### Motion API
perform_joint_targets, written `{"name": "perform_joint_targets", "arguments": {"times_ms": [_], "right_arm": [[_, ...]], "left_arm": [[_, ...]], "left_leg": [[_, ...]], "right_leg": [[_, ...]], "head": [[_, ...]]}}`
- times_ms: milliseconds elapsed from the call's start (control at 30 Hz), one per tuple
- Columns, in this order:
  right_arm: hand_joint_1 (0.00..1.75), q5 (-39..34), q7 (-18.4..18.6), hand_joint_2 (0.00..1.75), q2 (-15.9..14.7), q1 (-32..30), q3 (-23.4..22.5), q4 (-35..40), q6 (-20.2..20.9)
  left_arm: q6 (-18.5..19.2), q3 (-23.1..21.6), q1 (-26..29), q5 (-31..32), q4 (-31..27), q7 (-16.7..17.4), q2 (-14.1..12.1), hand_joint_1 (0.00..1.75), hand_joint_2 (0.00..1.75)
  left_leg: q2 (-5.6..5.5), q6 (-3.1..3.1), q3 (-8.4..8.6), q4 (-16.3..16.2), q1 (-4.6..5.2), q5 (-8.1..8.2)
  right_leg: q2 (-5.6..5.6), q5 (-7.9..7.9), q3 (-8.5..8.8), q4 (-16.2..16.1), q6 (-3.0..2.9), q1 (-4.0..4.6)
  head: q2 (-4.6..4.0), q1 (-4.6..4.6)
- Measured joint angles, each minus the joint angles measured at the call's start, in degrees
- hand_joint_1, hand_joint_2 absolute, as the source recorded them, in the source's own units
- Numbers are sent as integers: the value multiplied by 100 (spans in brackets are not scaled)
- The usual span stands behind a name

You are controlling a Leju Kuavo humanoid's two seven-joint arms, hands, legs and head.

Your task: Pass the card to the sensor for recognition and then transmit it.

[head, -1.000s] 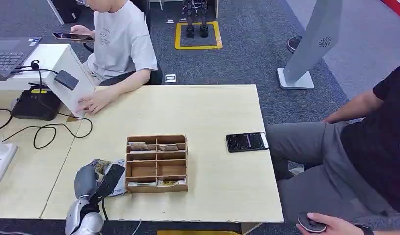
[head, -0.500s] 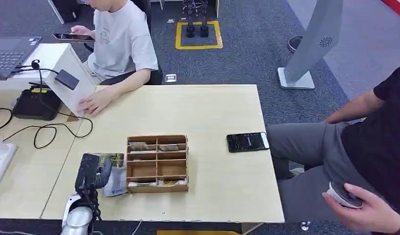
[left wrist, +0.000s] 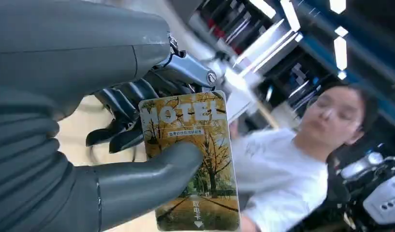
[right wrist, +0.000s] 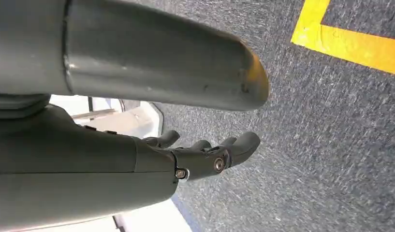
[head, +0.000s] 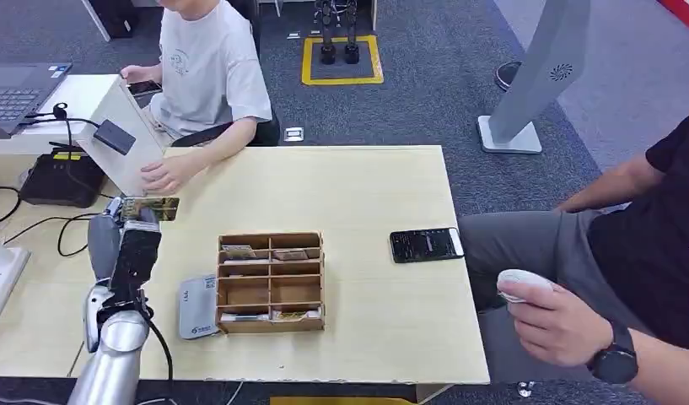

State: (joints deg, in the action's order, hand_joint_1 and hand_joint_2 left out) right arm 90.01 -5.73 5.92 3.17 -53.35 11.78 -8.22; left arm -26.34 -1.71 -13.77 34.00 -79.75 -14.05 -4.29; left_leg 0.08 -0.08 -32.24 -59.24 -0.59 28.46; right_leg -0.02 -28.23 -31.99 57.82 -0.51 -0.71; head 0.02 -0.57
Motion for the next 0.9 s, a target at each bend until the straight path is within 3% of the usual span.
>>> {"name": "perform_joint_targets", "arguments": {"times_ms": [67, 133, 200, 367, 667, 700, 900], "right_arm": [[0, 0, 24, 0, 0, 40, 77, -2, 39], [0, 2, 52, 0, 0, 83, 196, -9, 72], [0, 0, 66, 0, 0, 135, 304, -11, 120], [0, -18, 61, 0, 0, 186, 448, -13, 129], [0, -72, 24, 0, 0, 183, 546, -15, 129], [0, -81, 9, 175, 0, 182, 550, -15, 129], [0, -144, 2, 175, 0, 176, 566, -15, 120]], "left_arm": [[-352, -85, -194, 726, 162, 79, -85, 175, 175], [-933, -230, -428, 1945, 466, 242, -238, 175, 175], [-1202, -334, -654, 2761, 779, 330, -400, 175, 175], [-1285, -417, -957, 3218, 1281, 282, -511, 175, 175], [-1309, -505, -1041, 3328, 1545, 276, -513, 175, 175], [-1309, -531, -1041, 3264, 1571, 269, -516, 0, 175], [-1252, -682, -1040, 2609, 1630, 223, -544, 0, 175]], "left_leg": [[0, 0, 0, 0, 0, 0], [1, 0, 1, 0, 0, -1], [2, -1, 1, 0, 0, -2], [4, -4, 1, 0, 0, -4], [4, -4, -4, 0, 0, -3], [5, -4, -5, 0, 0, -4], [5, -4, -6, 0, 0, -4]], "right_leg": [[0, 1, 0, 0, 0, 0], [3, 1, 0, 0, -1, 0], [4, 2, 0, 1, -2, 0], [8, 3, -2, 1, -3, 0], [8, 2, -8, 1, -3, 0], [8, 3, -8, 1, -3, 0], [8, 3, -9, 1, -3, 0]], "head": [[-2, -2], [-2, 0], [-2, 0], [-2, 0], [-2, -2], [0, 0], [-2, -2]]}}
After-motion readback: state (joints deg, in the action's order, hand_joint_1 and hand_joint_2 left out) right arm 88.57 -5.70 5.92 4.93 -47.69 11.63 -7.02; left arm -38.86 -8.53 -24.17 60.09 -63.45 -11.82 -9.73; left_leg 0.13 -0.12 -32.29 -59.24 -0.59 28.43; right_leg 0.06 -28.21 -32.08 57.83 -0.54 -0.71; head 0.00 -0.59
